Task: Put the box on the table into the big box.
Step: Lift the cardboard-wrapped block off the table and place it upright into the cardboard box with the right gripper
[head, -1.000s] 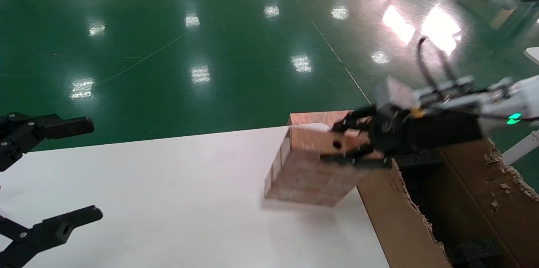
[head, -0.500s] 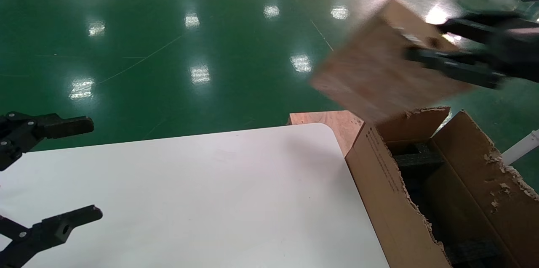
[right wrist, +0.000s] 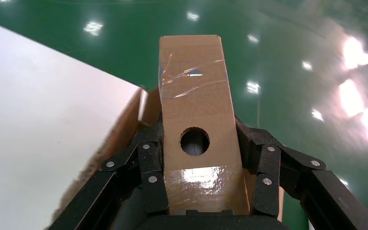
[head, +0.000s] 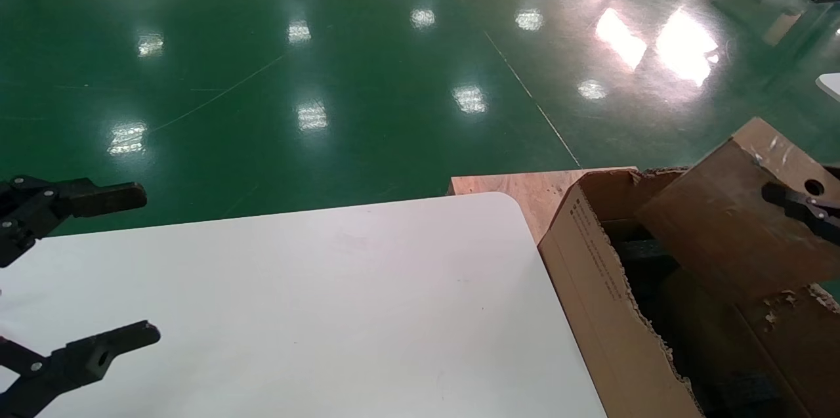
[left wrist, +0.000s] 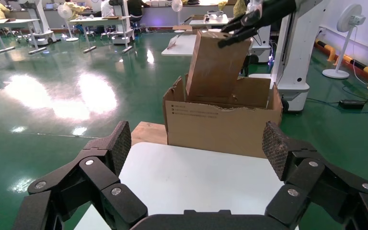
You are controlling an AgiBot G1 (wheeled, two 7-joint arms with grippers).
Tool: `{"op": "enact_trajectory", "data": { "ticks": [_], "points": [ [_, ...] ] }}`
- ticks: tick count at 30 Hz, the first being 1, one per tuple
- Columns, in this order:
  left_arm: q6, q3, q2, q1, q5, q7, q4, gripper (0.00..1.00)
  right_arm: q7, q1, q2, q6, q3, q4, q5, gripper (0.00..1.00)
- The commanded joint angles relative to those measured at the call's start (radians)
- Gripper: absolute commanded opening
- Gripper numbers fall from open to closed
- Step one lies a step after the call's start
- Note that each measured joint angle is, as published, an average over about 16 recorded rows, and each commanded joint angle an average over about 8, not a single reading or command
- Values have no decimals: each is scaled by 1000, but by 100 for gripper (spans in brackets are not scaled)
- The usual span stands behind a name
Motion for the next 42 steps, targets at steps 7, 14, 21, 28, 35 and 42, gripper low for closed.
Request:
{"op": "enact_trajectory", "data": {
  "ticks": [7,14,21,28,35,42],
  "points": [
    [0,0,0,0,0,0,0,100,-102,100,23,151,-255,-10,116,0],
    [0,0,0,0,0,0,0,100,-183,206,47,225,-432,-42,199,0],
    [0,0,0,0,0,0,0,100,-233,295,69,253,-561,-84,247,0],
    [0,0,0,0,0,0,0,100,-257,357,79,271,-649,-117,272,0],
    [0,0,0,0,0,0,0,100,-279,379,90,273,-667,-150,273,0],
    [0,0,0,0,0,0,0,100,-277,381,95,274,-678,-166,274,0]
  ]
}}
